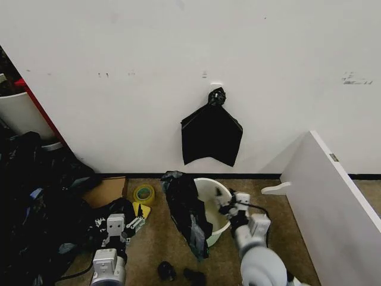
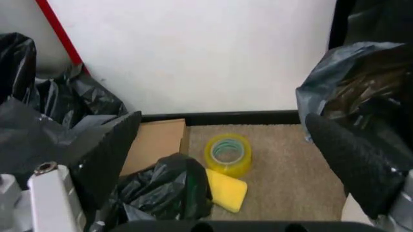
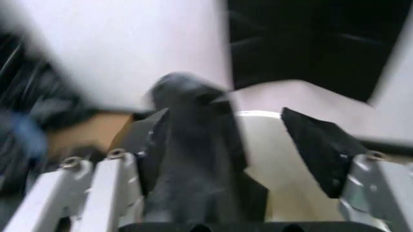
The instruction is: Place the garbage bag over the trash bin.
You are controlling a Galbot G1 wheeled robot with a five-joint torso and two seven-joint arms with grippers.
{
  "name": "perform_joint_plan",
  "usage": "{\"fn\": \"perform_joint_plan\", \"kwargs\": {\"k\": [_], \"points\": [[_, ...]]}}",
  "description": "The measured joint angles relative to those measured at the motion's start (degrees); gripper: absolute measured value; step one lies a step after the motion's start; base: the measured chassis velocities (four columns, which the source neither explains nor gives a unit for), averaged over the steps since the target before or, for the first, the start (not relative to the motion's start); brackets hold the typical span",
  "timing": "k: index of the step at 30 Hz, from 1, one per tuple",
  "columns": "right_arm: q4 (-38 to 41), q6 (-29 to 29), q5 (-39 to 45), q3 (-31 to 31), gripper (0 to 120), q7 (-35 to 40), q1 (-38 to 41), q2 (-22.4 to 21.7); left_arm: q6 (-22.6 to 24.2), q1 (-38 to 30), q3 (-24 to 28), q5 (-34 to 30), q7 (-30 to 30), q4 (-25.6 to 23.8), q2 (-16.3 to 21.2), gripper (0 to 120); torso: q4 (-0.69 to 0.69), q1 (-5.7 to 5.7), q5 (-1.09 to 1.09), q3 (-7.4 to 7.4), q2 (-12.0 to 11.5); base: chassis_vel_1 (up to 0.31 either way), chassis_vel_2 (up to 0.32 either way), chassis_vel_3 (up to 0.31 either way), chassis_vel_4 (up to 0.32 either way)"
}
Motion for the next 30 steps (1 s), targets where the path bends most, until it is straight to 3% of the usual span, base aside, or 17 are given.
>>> {"fn": "perform_joint_plan", "kwargs": {"k": [8,12,14,19,24,25,30], "points": [[-6.26,-7.94,-12.78,-6.74,95,-2.81,6.66,2.26,0.67,-1.05,0.07,-0.62,0.10,1.43,0.01,100,0.01,0.01,0.02,0.01,0.00,0.000,0.000,0.000,0.000],[-8.91,-12.02,-17.29,-7.53,100,-2.81,8.54,3.23,0.71,-1.45,0.10,-0.73,0.12,2.04,-0.07,100,0.01,0.01,0.02,0.01,0.00,0.000,0.000,0.000,0.000],[-8.94,-14.60,-14.31,-7.91,99,-2.29,9.28,3.42,0.72,-1.61,0.14,-0.74,0.14,2.27,-0.18,100,0.00,0.01,0.01,0.01,0.00,0.000,0.000,0.000,0.000],[-8.76,-17.82,-6.42,-7.97,86,-0.29,11.39,4.17,0.73,-2.28,0.46,-1.01,0.14,3.06,-0.22,100,0.01,0.01,0.01,0.01,0.00,0.000,0.000,0.000,0.000],[-9.31,-17.48,-3.79,-7.40,63,0.20,12.34,4.20,2.48,-4.42,1.11,-4.51,1.20,3.63,0.43,100,0.00,0.01,0.02,0.01,0.00,0.000,0.000,0.000,0.000],[-9.31,-17.48,-3.79,-7.40,63,0.20,12.34,4.20,2.48,-4.42,1.11,-4.51,1.20,3.63,0.43,100,0.00,0.01,0.02,0.01,0.00,0.000,0.000,0.000,0.000],[-9.42,-16.41,3.79,-6.05,43,0.68,12.36,3.93,3.96,-6.07,1.61,-5.60,2.25,4.29,0.82,100,0.00,0.01,0.01,0.01,0.00,0.000,0.000,0.000,0.000]]}}
